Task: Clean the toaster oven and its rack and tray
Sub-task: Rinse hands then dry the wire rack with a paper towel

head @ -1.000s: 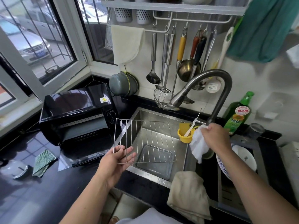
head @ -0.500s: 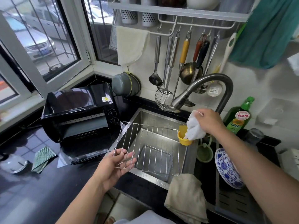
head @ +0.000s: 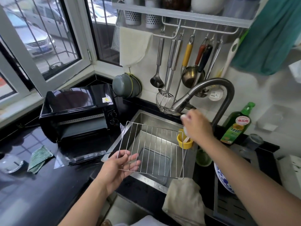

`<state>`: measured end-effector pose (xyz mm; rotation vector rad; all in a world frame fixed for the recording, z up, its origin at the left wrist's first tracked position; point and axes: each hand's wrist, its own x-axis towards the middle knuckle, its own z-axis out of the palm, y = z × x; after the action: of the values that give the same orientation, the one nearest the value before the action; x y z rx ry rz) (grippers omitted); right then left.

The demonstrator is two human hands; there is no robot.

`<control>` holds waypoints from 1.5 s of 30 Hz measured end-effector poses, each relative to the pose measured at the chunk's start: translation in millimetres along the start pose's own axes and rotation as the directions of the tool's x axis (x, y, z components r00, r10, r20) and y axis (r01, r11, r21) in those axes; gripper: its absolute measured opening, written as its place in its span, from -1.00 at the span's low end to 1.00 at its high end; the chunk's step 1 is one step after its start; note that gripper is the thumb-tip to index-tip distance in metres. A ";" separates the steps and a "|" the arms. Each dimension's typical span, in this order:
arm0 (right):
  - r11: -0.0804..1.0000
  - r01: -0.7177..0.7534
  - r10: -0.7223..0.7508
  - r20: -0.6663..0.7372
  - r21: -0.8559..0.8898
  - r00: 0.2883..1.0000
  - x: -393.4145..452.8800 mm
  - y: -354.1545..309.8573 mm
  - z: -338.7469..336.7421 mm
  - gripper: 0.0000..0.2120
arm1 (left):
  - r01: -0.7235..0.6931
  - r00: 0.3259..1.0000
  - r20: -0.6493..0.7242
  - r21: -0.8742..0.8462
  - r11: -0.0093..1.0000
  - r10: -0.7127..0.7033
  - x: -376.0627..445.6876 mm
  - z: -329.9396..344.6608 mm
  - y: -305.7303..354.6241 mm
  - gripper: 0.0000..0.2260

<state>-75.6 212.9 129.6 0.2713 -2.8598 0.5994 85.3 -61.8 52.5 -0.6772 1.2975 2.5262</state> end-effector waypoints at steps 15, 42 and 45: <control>0.442 -0.556 0.466 0.350 0.704 0.813 -14.8 -0.9 39.9 -0.75 | -0.059 0.992 0.115 0.060 0.996 0.052 -10.1 19.3 11.0 -0.89; -0.464 -0.352 0.451 0.559 0.813 0.696 -110.4 -55.8 84.3 -0.78 | -0.278 0.914 -0.352 -0.184 0.943 0.201 9.8 55.9 -9.6 -0.87; -0.507 -0.408 0.397 0.626 0.759 0.671 -107.5 -75.6 89.8 -0.82 | -0.250 0.935 -0.303 -0.195 0.948 0.184 7.8 68.0 -23.0 -0.86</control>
<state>29.8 122.4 52.0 -0.9013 -1.2234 2.9880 67.3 6.7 66.6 -1.0273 1.2322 2.8781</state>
